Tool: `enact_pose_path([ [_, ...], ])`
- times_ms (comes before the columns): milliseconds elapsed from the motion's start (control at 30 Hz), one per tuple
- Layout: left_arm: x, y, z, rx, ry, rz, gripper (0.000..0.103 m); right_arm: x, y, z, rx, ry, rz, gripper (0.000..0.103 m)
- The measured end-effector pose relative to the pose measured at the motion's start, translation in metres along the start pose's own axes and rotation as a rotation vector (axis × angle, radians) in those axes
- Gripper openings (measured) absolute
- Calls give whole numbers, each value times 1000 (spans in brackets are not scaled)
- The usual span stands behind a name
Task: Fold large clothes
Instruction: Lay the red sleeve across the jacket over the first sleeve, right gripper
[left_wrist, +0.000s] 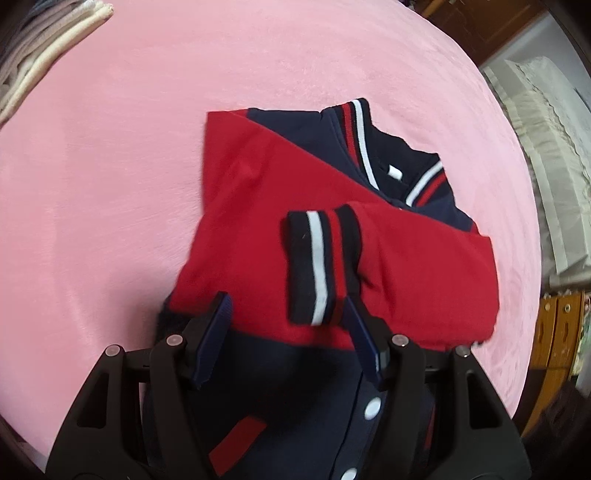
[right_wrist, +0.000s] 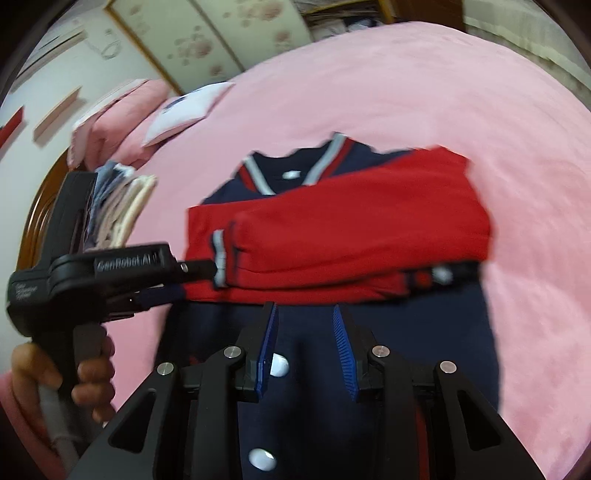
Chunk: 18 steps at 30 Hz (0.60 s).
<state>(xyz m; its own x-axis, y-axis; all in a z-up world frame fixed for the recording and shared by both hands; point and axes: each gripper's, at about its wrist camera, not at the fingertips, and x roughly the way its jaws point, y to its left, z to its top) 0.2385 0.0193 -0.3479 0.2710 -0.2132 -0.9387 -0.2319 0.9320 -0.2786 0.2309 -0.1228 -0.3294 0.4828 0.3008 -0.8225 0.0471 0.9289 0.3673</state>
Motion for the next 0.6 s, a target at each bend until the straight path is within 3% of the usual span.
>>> enact_pose_path([
  [233, 17, -21, 0, -15, -26, 89, 57, -16, -53, 0, 130, -18, -16, 35],
  [333, 17, -34, -2, -1, -39, 64, 30, -15, -70, 5, 170, -43, -12, 35],
  [400, 17, -43, -3, 21, -51, 105, 28, -12, -78, 10, 190, -51, -7, 35],
  [467, 13, -47, -2, 21, -82, 141, 8, -4, -82, 14, 205, -41, -8, 35],
  [600, -10, -40, 3, -76, -148, 14, 6, 4, -88, 18, 233, -46, 3, 34],
])
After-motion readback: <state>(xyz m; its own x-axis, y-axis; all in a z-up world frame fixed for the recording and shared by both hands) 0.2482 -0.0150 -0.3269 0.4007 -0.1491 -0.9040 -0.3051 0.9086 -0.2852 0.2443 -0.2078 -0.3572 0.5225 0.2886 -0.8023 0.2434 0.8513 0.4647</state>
